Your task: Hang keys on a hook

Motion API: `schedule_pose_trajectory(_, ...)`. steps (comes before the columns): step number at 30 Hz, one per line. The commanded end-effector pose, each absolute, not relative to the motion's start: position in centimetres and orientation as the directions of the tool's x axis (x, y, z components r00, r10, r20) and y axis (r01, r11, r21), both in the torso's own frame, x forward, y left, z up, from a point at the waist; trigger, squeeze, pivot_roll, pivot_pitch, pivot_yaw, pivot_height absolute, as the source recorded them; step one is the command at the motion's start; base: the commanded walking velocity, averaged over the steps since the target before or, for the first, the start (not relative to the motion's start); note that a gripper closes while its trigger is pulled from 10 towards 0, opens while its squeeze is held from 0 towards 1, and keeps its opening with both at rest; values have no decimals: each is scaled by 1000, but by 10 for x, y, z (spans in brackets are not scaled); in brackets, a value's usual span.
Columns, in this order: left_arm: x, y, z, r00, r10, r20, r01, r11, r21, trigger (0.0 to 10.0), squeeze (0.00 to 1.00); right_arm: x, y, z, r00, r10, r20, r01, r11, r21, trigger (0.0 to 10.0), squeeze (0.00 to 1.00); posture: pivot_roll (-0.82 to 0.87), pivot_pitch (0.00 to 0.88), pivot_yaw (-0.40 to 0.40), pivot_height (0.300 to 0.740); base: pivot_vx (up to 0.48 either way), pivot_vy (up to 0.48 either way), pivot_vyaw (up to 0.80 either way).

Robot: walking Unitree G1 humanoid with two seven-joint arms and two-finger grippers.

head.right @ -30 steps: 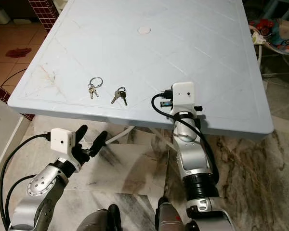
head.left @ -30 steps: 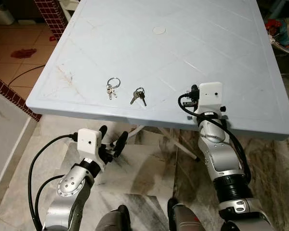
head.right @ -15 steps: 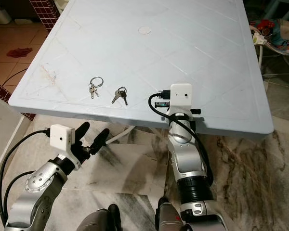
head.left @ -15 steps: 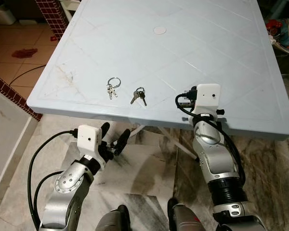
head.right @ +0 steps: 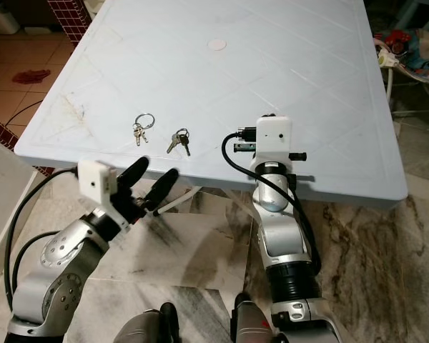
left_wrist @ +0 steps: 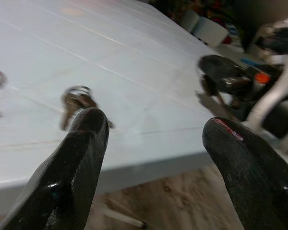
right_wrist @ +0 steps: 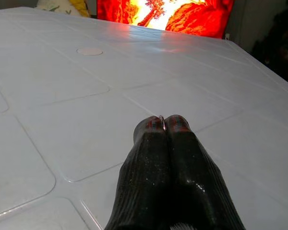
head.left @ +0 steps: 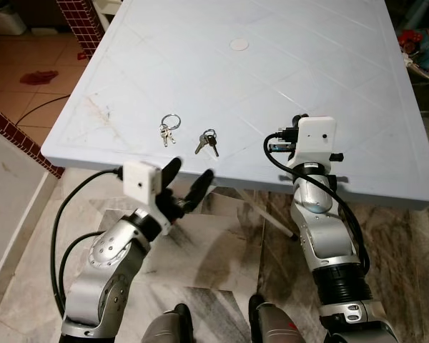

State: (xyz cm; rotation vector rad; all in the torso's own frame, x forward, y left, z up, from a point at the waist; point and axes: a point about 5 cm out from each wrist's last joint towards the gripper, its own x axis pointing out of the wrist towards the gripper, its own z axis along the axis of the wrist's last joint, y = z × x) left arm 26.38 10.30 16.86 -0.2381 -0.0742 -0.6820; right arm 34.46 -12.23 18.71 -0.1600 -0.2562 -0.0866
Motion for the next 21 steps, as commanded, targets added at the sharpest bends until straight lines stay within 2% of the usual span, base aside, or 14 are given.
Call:
schedule_pose_trajectory(1,261,102,171,761,-633,142,648,739,-185,10000,0,340,-118,192,951,-42,306,99,980,-174,0,0,18,268,91,740,0,0,0)
schedule_pose_trajectory(7,263,105,169,784,-609,122,620,759,-197,10000,0,331,-109,208,900,51,433,87,952,-293,0,0,14,264,90,740,0,0,0)
schedule_pose_trajectory(12,265,111,160,811,-576,96,583,789,-192,10000,0,326,-99,212,874,133,467,46,935,-352,0,0,9,257,85,740,0,0,0)
schedule_pose_trajectory(13,265,111,159,816,-570,96,576,794,-194,10000,0,325,-96,213,869,154,471,35,930,-367,314,0,8,253,83,740,0,0,0)
schedule_pose_trajectory(14,266,112,159,824,-558,97,566,800,-199,10000,0,324,-93,214,861,180,475,19,923,-385,3137,0,7,252,81,740,0,0,0)
schedule_pose_trajectory(15,267,113,158,831,-549,96,556,807,-199,10000,0,323,-90,214,855,201,477,9,915,-402,10000,0,7,248,79,740,0,0,0)
schedule_pose_trajectory(21,269,112,153,841,-534,89,540,817,-201,10000,0,322,-91,206,868,230,441,-21,903,-429,10000,0,3,238,73,740,0,0,0)
